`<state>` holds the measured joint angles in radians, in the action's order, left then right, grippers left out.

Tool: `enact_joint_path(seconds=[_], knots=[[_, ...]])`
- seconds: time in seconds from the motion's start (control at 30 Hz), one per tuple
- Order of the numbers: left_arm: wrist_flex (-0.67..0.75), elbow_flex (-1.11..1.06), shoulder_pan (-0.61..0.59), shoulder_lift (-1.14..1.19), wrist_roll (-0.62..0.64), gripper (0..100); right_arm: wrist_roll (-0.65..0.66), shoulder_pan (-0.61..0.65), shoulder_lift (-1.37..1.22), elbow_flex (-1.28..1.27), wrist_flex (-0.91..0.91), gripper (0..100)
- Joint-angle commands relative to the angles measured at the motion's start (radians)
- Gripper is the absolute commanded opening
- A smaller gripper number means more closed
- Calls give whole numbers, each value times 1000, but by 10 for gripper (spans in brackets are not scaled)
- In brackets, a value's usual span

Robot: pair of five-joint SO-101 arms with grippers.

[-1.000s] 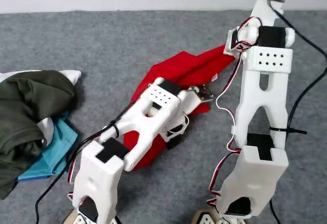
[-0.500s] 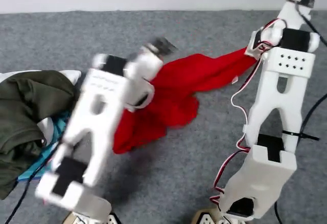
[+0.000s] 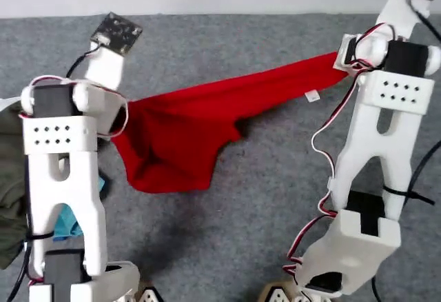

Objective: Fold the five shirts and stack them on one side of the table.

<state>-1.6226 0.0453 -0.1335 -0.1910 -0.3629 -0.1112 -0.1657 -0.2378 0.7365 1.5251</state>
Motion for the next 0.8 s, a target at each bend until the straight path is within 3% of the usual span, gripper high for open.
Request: enact_joint_path(seconds=[0.0,0.13,0.23,0.4,0.53,0.77], knots=[[37,-81,-34,-46,-37,25,17,-19,42,41,1,8],[181,-229,-48,-46,-32,131,12,38,-38,41,-15,8],[264,-278,-61,-48,52,222,12,70,-107,41,-77,8],[206,-217,-25,-92,87,256,11,71,-180,41,-206,8],[92,-166,100,-135,87,254,12,76,-189,43,-205,8],[6,-202,451,-68,91,250,12,76,-189,43,-165,8]])
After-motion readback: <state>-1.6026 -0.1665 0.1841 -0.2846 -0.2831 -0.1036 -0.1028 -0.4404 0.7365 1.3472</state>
